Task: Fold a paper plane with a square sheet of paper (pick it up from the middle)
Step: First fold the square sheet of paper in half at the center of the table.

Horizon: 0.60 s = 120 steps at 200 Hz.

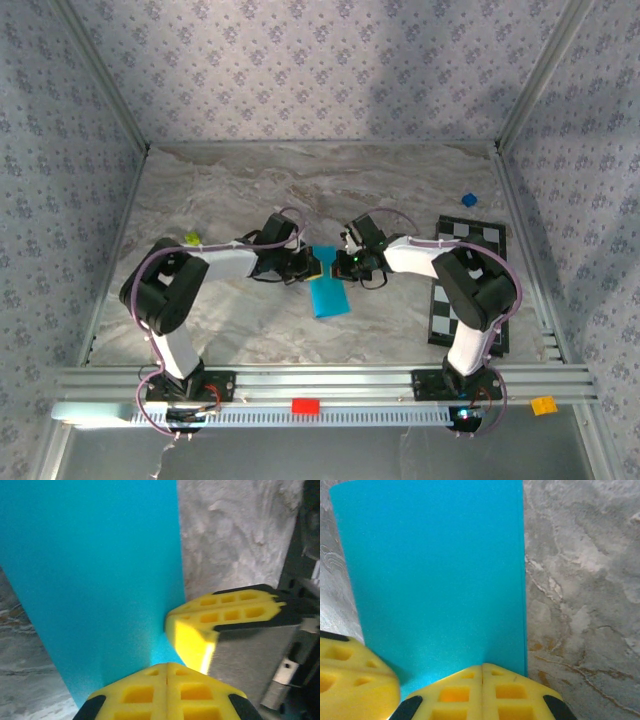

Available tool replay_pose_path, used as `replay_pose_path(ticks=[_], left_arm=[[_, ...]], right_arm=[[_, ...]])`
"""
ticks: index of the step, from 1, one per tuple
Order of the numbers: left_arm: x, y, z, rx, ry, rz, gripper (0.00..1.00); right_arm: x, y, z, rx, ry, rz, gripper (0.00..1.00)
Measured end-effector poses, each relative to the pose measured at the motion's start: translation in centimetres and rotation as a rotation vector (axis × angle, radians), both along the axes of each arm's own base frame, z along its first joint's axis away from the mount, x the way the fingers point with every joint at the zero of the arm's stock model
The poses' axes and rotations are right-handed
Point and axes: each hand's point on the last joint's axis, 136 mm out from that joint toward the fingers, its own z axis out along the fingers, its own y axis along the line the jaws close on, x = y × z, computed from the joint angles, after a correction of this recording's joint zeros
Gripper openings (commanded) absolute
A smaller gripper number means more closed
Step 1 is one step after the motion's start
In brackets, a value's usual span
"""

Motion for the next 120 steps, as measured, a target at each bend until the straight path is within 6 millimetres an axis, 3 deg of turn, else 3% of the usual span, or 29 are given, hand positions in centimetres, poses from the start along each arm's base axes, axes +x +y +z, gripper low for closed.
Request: replay_pose_path(ticks=[42,120], left_arm=[[-1.3,1.6,-2.5,0.069,0.001,-0.020,0.00],[-1.4,2.1,-1.7,0.096,-0.022,-0.026,0.00]], right_arm=[[-0.1,0.0,-0.1,0.008,0.002,-0.007,0.00],[-0.1,0.1,0.0,0.018,-0.003,-0.016,0.00]])
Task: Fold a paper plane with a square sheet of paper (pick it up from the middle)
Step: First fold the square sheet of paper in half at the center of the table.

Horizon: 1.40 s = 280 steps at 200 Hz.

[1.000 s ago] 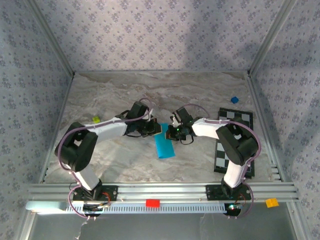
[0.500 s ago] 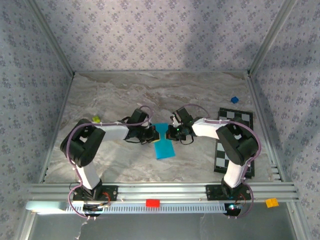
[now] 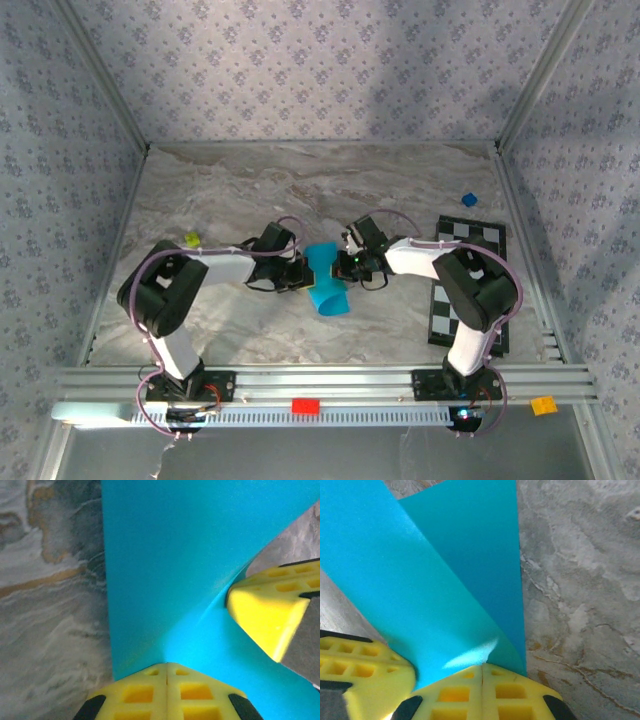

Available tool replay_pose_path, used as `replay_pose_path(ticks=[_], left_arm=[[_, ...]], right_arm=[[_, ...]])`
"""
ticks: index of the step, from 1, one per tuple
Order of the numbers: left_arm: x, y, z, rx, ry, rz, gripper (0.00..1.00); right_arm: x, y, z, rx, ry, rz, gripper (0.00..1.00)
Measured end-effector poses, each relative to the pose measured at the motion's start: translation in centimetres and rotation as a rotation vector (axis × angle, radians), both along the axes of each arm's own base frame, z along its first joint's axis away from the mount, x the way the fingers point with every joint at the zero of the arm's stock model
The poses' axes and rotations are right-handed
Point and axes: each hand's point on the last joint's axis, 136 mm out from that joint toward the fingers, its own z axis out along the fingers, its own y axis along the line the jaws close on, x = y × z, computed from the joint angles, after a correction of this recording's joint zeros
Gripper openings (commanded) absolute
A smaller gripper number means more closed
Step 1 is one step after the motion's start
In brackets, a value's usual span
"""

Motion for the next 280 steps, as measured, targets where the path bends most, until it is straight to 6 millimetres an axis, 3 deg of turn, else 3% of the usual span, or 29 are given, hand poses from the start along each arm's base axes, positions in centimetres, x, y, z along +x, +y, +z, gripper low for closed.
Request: replay_pose_path(ticks=[34,53,87,125,211,246,280], left_arm=[[0.6,-0.9,3.4,-0.061,-0.019,0.031,0.00],[0.2,-1.7,4.1,-0.091,-0.010,0.026,0.00],[-0.5,-2.2,3.2,-0.090,0.023,0.016,0.00],[-2.7,-0.8,-0.9,-0.019,0.105,0.015,0.00],[-3.2,-0.4,0.2,-0.024,0.061,-0.001,0.00],[-3.3,-1.7,2.2,-0.090,0.060,-0.006,0.00],[-4.0,-2.3,2.1,-0.096,0.078,-0.015,0.00]], right_arm=[[0.0,0.0,0.0,0.000,-0.002,0.000,0.00],[0.0,0.0,0.0,0.001,-0.002,-0.001,0.00],[-0.1,-0.1,-0.1,0.004,-0.003,-0.005,0.00],[-0.1,-0.1,-0.1,0.008,-0.003,-0.014,0.00],[-0.1,-0.2,-0.1,0.016,-0.007,-0.036,0.00],[0.0,-0.2,-0.1,0.014,-0.006,-0.043,0.00],[0.0,-0.2,-0.1,0.015,-0.005,-0.045,0.00]])
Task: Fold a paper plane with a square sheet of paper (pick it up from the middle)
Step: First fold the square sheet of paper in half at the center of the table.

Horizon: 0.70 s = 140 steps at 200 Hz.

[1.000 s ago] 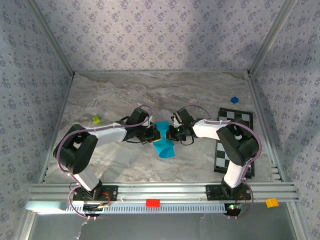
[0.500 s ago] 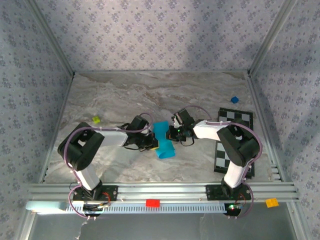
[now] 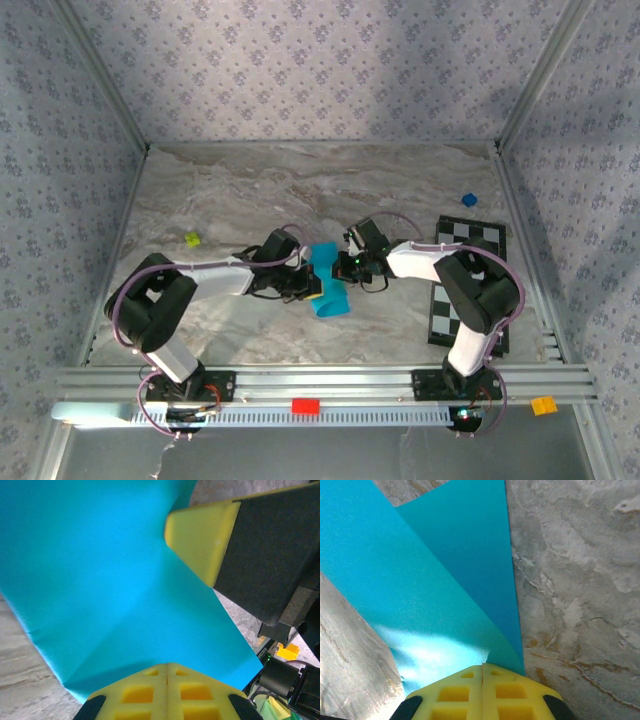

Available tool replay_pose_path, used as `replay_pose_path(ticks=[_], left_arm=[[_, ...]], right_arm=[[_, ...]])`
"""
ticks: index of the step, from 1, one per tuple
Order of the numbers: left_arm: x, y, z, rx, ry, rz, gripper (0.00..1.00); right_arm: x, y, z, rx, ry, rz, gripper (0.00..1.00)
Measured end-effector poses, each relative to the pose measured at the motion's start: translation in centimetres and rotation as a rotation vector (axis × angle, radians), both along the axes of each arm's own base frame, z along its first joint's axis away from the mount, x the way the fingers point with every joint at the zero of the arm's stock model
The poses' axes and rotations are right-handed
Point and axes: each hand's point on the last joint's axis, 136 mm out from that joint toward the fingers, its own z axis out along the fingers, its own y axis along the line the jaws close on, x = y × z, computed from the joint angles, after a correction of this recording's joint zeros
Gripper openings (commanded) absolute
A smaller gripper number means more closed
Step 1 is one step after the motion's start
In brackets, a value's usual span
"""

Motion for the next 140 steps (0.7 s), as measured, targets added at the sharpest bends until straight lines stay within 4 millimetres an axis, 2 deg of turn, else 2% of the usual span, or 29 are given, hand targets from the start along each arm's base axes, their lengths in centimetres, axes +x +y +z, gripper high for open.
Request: replay_pose_path(ticks=[51,106,140], left_arm=[[-1.9,1.7,-3.1,0.060,0.051,0.000,0.00],[-1.9,1.9,-2.8,0.057,0.028,0.004,0.03],[-1.8,1.9,-0.5,0.036,-0.020,0.012,0.05]], right_arm=[[0.0,0.0,0.0,0.000,0.000,0.000,0.00],[0.0,0.0,0.0,0.002,-0.003,0.000,0.00],[0.0,0.0,0.0,0.003,-0.003,-0.002,0.00]])
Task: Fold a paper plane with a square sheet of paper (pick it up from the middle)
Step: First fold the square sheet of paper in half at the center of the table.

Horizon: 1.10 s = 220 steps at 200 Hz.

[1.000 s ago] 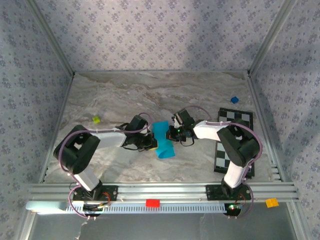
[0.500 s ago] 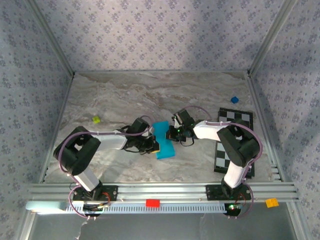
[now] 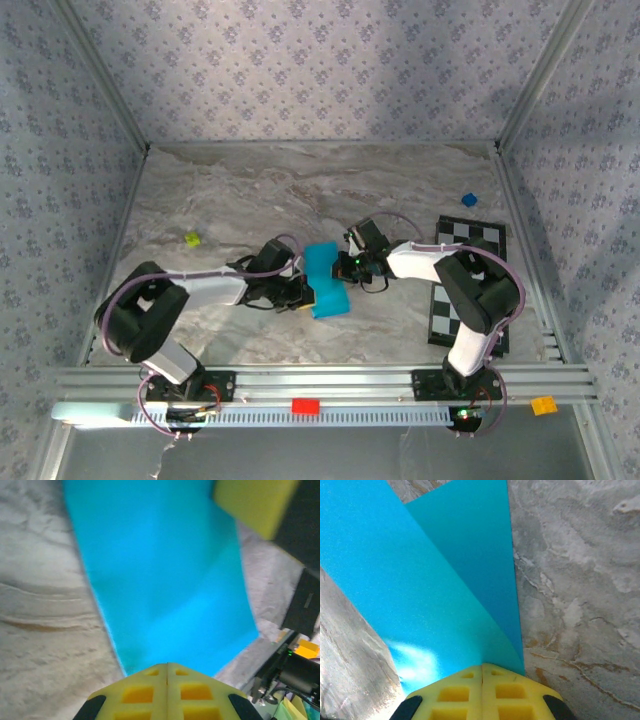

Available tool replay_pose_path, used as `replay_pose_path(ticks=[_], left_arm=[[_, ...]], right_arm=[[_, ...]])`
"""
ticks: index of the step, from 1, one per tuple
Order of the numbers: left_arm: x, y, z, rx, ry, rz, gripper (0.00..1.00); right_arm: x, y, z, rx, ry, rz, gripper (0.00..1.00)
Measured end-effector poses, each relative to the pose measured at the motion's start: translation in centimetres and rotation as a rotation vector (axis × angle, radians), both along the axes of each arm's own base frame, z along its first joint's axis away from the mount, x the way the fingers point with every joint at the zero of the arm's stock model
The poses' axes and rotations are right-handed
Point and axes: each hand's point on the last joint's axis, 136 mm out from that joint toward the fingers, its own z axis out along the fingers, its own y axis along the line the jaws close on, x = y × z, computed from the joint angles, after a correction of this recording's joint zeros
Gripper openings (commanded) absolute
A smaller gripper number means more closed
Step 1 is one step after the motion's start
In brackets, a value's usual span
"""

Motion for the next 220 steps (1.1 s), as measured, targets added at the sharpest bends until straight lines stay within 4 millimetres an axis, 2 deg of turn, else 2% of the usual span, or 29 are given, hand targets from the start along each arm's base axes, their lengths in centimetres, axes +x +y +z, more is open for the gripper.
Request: replay_pose_path(ticks=[16,33,60,97,134,220], left_arm=[[0.3,-0.3,1.2,-0.029,-0.029,0.004,0.05],[0.4,-0.6,1.4,-0.042,-0.036,0.004,0.05],[-0.4,-1.3,0.5,-0.037,-0.014,-0.021,0.03],[-2.3,-1.4,-2.5,0.045,0.032,-0.063,0.01],[-2.6,-1.9,-2.5,0.052,-0.011,-0.080,0.02],[-2.7,-1.1,-2.5,0.060,-0.064,-0.067,0.04]], right_arm=[[0.0,0.0,0.0,0.002,0.001,-0.004,0.00],[0.0,0.0,0.0,0.003,-0.001,-0.006,0.00],[0.0,0.0,0.0,0.000,-0.003,-0.009,0.00],[0.0,0.0,0.0,0.002,-0.002,-0.012,0.00],[0.0,0.0,-0.1,0.002,-0.002,-0.012,0.00],[0.0,0.0,-0.1,0.003,-0.003,-0.012,0.00]])
